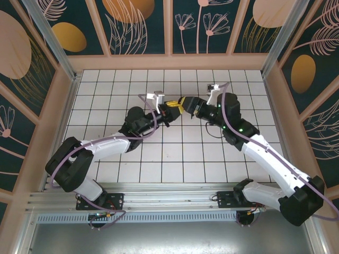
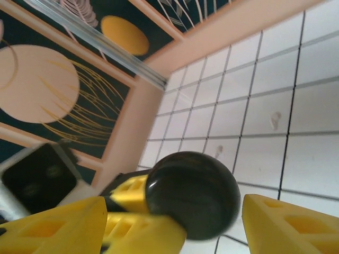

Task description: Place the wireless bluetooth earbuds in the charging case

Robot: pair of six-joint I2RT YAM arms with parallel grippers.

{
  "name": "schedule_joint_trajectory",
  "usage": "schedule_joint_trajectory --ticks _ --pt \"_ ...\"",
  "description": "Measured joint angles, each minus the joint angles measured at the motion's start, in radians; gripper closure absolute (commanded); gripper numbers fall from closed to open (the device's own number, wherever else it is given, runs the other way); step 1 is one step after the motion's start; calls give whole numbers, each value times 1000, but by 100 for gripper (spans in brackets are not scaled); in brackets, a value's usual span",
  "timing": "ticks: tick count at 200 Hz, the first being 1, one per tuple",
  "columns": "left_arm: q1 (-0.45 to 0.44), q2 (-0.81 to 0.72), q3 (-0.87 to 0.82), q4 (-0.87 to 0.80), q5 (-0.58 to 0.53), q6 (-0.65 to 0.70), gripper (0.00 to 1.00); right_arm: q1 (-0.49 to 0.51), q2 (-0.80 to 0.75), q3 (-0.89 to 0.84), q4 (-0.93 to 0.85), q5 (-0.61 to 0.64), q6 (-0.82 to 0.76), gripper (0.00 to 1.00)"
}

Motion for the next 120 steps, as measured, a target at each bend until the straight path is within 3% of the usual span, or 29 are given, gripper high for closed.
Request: schedule_joint_trajectory --ticks 44,120 --pt "91 0 10 85 117 -177 92 -137 -109 -20 69 -110 -13 32" --pt "89 82 32 427 220 -499 94 -146 -88 -195 475 -330 164 41"
